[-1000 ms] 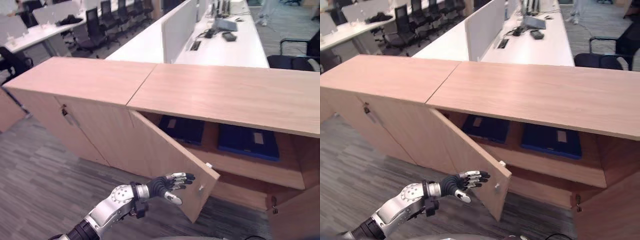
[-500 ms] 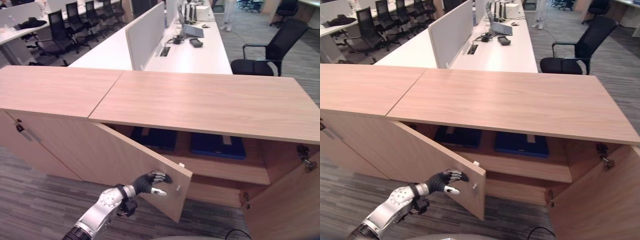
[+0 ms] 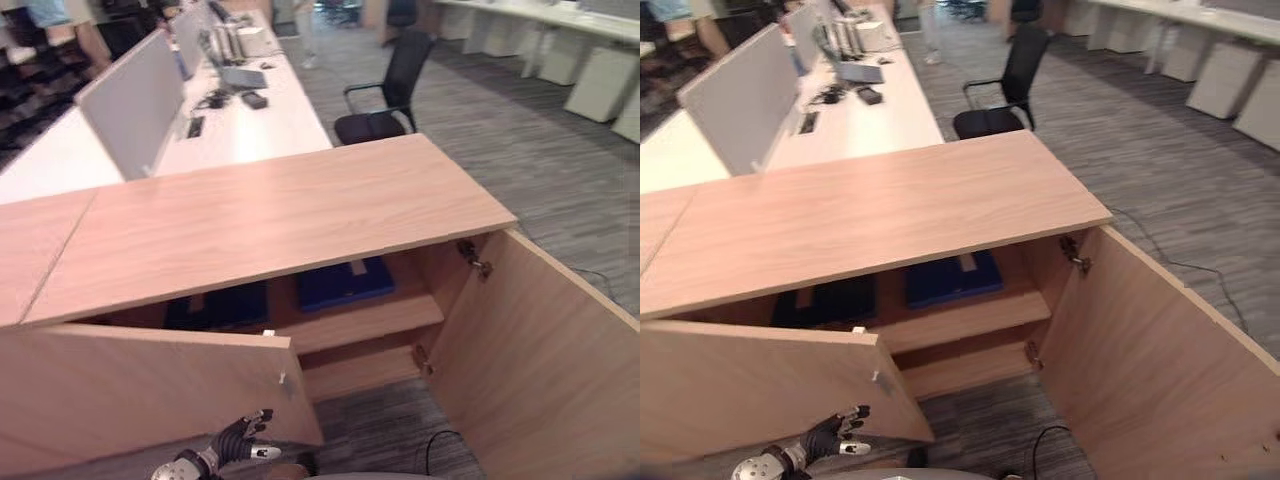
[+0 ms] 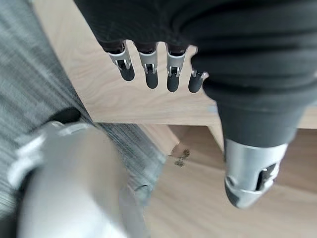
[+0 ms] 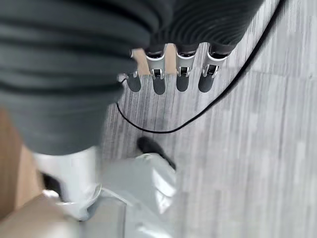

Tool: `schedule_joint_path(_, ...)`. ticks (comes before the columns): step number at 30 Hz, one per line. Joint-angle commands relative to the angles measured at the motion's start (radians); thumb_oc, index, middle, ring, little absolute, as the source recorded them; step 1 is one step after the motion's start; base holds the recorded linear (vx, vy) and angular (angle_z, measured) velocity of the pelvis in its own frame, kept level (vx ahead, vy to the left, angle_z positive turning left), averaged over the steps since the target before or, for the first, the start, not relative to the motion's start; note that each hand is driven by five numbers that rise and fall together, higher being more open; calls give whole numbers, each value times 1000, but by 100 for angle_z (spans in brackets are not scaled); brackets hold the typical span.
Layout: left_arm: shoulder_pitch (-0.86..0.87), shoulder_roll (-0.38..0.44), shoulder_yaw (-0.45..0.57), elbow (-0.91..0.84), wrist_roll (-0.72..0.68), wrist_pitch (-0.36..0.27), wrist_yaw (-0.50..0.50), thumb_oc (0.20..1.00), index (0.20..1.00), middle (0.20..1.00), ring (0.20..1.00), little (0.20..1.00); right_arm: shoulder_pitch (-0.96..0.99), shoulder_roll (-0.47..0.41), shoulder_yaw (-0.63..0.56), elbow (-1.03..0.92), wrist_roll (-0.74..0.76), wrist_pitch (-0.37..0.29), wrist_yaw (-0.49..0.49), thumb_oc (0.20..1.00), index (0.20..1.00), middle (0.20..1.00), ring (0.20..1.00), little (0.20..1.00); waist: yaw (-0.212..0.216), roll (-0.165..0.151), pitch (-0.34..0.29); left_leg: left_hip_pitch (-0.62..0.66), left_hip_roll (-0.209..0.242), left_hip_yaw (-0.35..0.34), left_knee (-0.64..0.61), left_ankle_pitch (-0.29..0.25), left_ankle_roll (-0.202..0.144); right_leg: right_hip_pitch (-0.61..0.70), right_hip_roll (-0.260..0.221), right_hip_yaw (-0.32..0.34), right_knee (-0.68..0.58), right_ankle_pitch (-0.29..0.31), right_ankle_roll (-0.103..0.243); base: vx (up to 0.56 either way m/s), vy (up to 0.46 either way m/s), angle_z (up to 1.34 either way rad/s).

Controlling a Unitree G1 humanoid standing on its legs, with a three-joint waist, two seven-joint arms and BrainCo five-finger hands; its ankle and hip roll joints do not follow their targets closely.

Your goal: Put the empty folder in the office cabinet

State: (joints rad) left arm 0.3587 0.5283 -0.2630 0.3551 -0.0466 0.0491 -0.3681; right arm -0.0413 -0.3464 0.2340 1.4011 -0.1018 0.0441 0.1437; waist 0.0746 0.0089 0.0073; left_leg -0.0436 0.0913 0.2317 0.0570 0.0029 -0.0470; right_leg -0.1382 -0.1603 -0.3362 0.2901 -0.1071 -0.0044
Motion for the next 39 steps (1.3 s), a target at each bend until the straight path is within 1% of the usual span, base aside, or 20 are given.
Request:
schedule_joint_path(1, 9, 7, 19, -30, 46, -20, -16, 1000, 1000, 1000, 1000, 1000, 21, -6, 12, 10, -32, 4, 9, 1000, 1000, 1000, 1000, 1000, -17, -1, -35, -90, -42, -3, 41, 13, 18, 147, 28, -77, -92, -36, 66, 9, 87, -76)
schedule_joint_path(3, 2, -2, 8, 13, 50, -17, -14, 1000, 1000, 1000, 1000, 1000, 24, -8, 7, 12, -32, 5, 9, 1000, 1000, 1000, 1000, 1000, -21, 2, -39, -76, -48, 4, 20, 18, 21, 147, 25, -74, -88, -34, 70, 1, 88, -73)
schedule_joint_path(5, -33, -64, -25, 243, 80, -8, 10, 1000, 1000, 1000, 1000, 1000, 45, -5, -20, 2, -7, 3, 4, 1000, 1000, 1000, 1000, 1000, -51, 10, -54, -35, -63, 34, -39, 30, 36, 136, 4, -65, -63, -31, 84, -33, 192, -32)
schedule_joint_path(6, -76, -122, -42, 440, 127, -11, 39, 1000, 1000, 1000, 1000, 1000, 50, -14, -42, 5, 6, 1, -6, 1000, 1000, 1000, 1000, 1000, -66, 9, -56, -23, -70, 48, -54, 31, 43, 123, -8, -62, -48, -27, 92, -57, 166, -10)
schedule_joint_path(8, -121, -183, -44, 640, 167, -17, 75, 1000, 1000, 1000, 1000, 1000, 57, -14, -52, 9, 16, -1, -7, 1000, 1000, 1000, 1000, 1000, -81, 4, -60, -13, -76, 62, -61, 29, 49, 112, -19, -61, -39, -18, 99, -57, 120, -9)
schedule_joint_path(9, -153, -235, -38, 793, 177, -27, 109, 1000, 1000, 1000, 1000, 1000, 69, -5, -57, 8, 32, -5, -9, 1000, 1000, 1000, 1000, 1000, -94, 2, -59, -7, -83, 77, -65, 25, 56, 98, -32, -58, -27, -6, 105, -48, 94, -9)
schedule_joint_path(15, -184, -302, 20, 994, 186, -39, 168, 1000, 1000, 1000, 1000, 1000, 93, 16, -96, 5, 90, -19, -21, 1000, 1000, 1000, 1000, 1000, -117, -4, -47, 8, -106, 112, -77, 16, 78, 68, -84, -63, 22, 18, 125, -46, 88, -17)
schedule_joint_path(16, -183, -306, 30, 1016, 188, -40, 177, 1000, 1000, 1000, 1000, 1000, 94, 20, -107, -1, 111, -23, -25, 1000, 1000, 1000, 1000, 1000, -119, -6, -43, 12, -109, 121, -80, 15, 82, 62, -96, -70, 34, 23, 128, -35, 89, -11)
schedule_joint_path(17, -189, -297, 34, 1035, 212, -42, 192, 1000, 1000, 1000, 1000, 1000, 60, -17, -163, 45, 161, -16, -24, 1000, 1000, 1000, 1000, 1000, -109, -11, -42, 20, -118, 129, -85, 9, 87, 64, -119, -97, 47, 27, 133, -26, 70, -13)
schedule_joint_path(19, -185, -309, 25, 1034, 212, -46, 194, 1000, 1000, 1000, 1000, 1000, 50, -13, -184, 64, 174, -23, -32, 1000, 1000, 1000, 1000, 1000, -106, -8, -38, 27, -122, 133, -88, 6, 93, 65, -134, -111, 55, 33, 137, -9, 60, -48)
schedule_joint_path(20, -181, -309, 19, 1022, 208, -51, 192, 1000, 1000, 1000, 1000, 1000, 45, -22, -207, 63, 190, -26, -39, 1000, 1000, 1000, 1000, 1000, -104, -5, -32, 27, -123, 138, -84, 3, 95, 62, -149, -129, 62, 40, 139, -40, 88, -66)
schedule_joint_path(21, -174, -313, 13, 1016, 205, -53, 191, 1000, 1000, 1000, 1000, 1000, 34, -29, -221, 50, 205, -28, -48, 1000, 1000, 1000, 1000, 1000, -101, 1, -24, 38, -119, 168, -85, -7, 100, 61, -182, -176, 73, 57, 145, -39, 60, -50)
schedule_joint_path(22, -175, -313, 13, 1016, 205, -53, 191, 1000, 1000, 1000, 1000, 1000, 34, -29, -222, 50, 205, -28, -48, 1000, 1000, 1000, 1000, 1000, -100, 1, -24, 39, -120, 168, -85, -7, 100, 62, -182, -175, 74, 57, 145, -83, 57, -35)
schedule_joint_path(23, -171, -299, 25, 1014, 198, -50, 190, 1000, 1000, 1000, 1000, 1000, -6, -41, -215, -16, 229, -40, -66, 1000, 1000, 1000, 1000, 1000, -102, -2, -30, 42, -103, 234, -88, -15, 100, 79, -244, -275, 57, 92, 141, -54, 17, -39)
schedule_joint_path(25, -176, -290, 36, 1022, 196, -46, 197, 1000, 1000, 1000, 1000, 1000, -11, -43, -211, -31, 236, -40, -69, 1000, 1000, 1000, 1000, 1000, -99, -9, -34, 42, -97, 247, -88, -13, 100, 82, -243, -282, 37, 93, 137, -20, -42, -71)
schedule_joint_path(29, -185, -285, 57, 1023, 176, -51, 217, 1000, 1000, 1000, 1000, 1000, -46, -57, -222, -53, 285, -50, -91, 1000, 1000, 1000, 1000, 1000, -91, -28, -53, 41, -76, 280, -80, -20, 90, 77, -200, -261, -47, 110, 139, 49, -148, -86)
schedule_joint_path(35, -199, -279, 58, 1010, 176, -56, 229, 1000, 1000, 1000, 1000, 1000, -67, -103, -237, -46, 285, -52, -103, 1000, 1000, 1000, 1000, 1000, -102, -27, -59, 37, -57, 296, -70, -26, 82, 80, -170, -253, -85, 113, 134, 19, -100, -28)
schedule_joint_path(37, -206, -258, 65, 955, 150, -70, 243, 1000, 1000, 1000, 1000, 1000, -95, -224, -305, -56, 317, -65, -135, 1000, 1000, 1000, 1000, 1000, -115, -39, -67, 35, -25, 316, -53, -33, 68, 88, -128, -244, -123, 105, 123, 72, -223, -12)
schedule_joint_path(38, -207, -258, 64, 954, 149, -69, 243, 1000, 1000, 1000, 1000, 1000, -95, -226, -305, -55, 317, -66, -135, 1000, 1000, 1000, 1000, 1000, -114, -38, -66, 35, -25, 316, -52, -33, 68, 88, -126, -244, -124, 106, 123, 52, -177, -21)
schedule_joint_path(39, -202, -256, 58, 948, 148, -71, 244, 1000, 1000, 1000, 1000, 1000, -116, -265, -326, -51, 336, -71, -142, 1000, 1000, 1000, 1000, 1000, -115, -43, -68, 35, -15, 322, -49, -33, 63, 91, -116, -242, -136, 104, 122, 24, -71, -24)
